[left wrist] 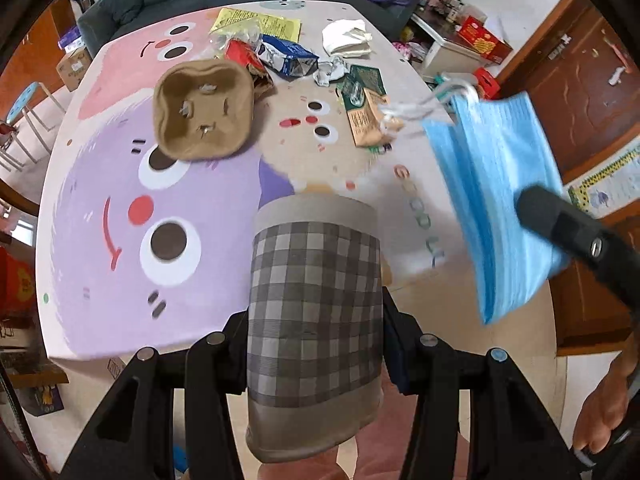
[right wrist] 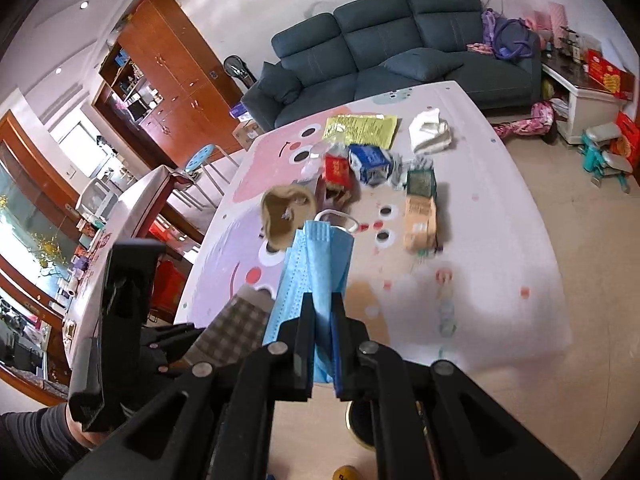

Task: Collect trash
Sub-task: 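Carry the paper cup and face mask over the bin and open both tools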

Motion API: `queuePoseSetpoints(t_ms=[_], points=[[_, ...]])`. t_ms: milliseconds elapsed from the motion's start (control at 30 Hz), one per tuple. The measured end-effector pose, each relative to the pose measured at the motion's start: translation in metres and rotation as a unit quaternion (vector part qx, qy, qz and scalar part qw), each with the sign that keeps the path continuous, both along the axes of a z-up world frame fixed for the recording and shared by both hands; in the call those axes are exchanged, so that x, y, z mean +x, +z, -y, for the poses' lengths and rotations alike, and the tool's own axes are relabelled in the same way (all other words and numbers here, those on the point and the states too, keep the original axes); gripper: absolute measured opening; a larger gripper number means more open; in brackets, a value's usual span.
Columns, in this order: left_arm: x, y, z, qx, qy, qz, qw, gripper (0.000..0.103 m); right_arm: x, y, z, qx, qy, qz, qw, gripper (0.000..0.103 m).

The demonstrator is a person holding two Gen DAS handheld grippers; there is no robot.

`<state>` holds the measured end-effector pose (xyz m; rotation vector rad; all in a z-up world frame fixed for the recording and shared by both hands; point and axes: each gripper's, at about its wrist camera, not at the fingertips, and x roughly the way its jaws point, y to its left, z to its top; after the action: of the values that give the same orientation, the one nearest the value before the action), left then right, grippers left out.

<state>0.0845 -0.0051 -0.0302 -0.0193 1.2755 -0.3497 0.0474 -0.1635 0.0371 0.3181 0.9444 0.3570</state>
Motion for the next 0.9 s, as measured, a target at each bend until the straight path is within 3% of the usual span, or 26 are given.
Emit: queuePoseSetpoints(t_ms=[300,567,767,900], points=[[-0.061,-0.017,-0.024,-0.002,-0.014,-0.006,0.9999,0.049,-0.078,-0.032,-0.025,-0.011,-0.026,-0.052,0.998,0.006],[-0.1,-0.062,-0.028,0.001,0.007,-0.034,0.9994,0.049,-0.107,-0.101,-0.028,-0.011,-0.031,-0.147,0.989,0.007],[-0.107,-0.143,-0.02,0.016,0.022,-0.066,0.9974,0.05,-0.108,-0.193,-0.024,-0.026,-0.044,-0.191,0.98,0.01],[-0.101,-0.223,-0.015,0.022,0.046,-0.069,0.9963,0.052,-0.101,-0.286,-0.024,-0.039,-0.029,-0.219,0.975,0.01]])
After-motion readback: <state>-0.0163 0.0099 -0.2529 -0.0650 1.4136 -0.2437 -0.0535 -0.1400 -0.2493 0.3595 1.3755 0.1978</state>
